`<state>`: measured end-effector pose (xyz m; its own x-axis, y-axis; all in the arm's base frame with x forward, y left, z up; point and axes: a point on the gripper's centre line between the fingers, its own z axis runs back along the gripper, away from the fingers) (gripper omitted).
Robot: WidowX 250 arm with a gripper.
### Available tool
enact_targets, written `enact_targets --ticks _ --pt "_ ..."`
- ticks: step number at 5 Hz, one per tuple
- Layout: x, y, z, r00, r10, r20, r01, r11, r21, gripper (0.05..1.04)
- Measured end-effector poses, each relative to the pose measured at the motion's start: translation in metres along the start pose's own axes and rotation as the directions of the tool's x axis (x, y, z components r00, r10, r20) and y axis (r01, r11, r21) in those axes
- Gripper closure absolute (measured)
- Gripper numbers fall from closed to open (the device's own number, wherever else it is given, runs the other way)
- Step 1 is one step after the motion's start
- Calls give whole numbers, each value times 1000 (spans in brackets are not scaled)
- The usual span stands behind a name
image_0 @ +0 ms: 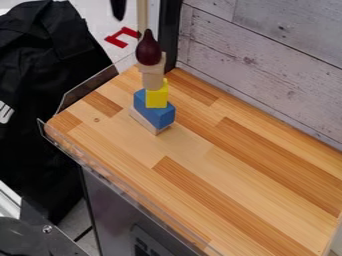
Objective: Removed brown object from tower and placed it on the right side of the table
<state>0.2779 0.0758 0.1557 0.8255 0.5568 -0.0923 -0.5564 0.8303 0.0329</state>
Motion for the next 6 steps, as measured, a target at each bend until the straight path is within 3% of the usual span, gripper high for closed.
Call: enact_targets --ticks 6 --pt "-2 -10 -20 1000 -19 -14 17 996 -92 85"
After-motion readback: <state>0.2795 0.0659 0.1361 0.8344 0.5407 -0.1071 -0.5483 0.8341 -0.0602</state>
